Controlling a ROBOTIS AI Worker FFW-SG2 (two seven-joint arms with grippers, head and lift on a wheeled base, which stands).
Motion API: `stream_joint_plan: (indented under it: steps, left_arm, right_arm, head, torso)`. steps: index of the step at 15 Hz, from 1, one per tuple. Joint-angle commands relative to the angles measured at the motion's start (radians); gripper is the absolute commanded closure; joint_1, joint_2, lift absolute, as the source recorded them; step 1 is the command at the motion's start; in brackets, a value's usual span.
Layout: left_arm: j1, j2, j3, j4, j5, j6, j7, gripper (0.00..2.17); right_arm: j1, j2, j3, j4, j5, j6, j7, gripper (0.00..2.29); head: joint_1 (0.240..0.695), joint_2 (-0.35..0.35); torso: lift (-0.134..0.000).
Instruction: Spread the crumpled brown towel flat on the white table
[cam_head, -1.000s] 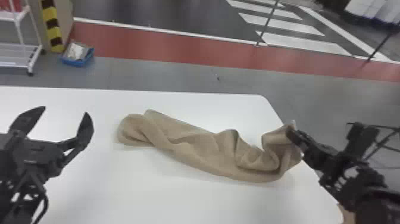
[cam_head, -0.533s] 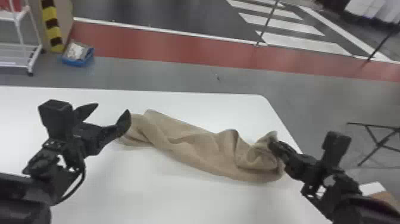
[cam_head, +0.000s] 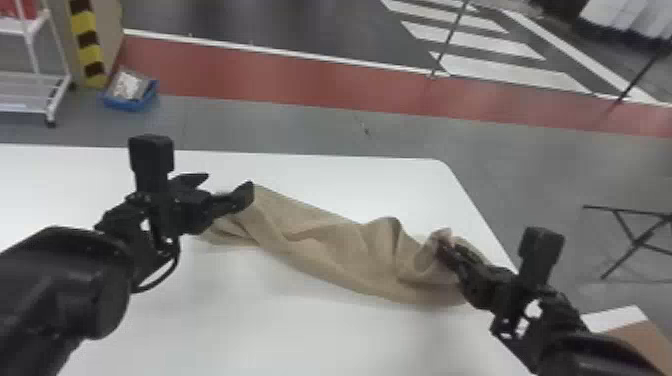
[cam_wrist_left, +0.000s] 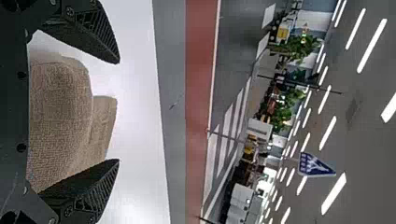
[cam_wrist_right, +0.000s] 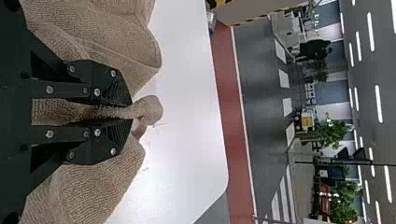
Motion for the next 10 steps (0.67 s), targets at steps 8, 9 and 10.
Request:
stream_joint_plan:
  steps: [8, 9, 10]
  left_arm:
    - [-0.099, -0.066, -0.025, 0.183, -0.098, 0.014, 0.006, 0.15]
    - [-0.099, -0.065, -0.02, 0.181, -0.098, 0.017, 0.006, 0.19]
    - [-0.099, -0.065, -0.019, 0.181, -0.098, 0.017, 0.004, 0.21]
  right_arm:
    - [0.003, 0.002, 0.025, 0.011, 0.0, -0.032, 0.002, 0.97]
    - [0.003, 0.002, 0.025, 0.011, 0.0, -0.032, 0.002, 0.97]
    - [0.003, 0.0, 0.025, 0.011, 0.002, -0.039, 0.002, 0.97]
  head:
    - [0.695, -0.35]
    - [0.695, -0.35]
    - [0.695, -0.35]
  torso:
    - [-0.124]
    - [-0.124]
    - [-0.124]
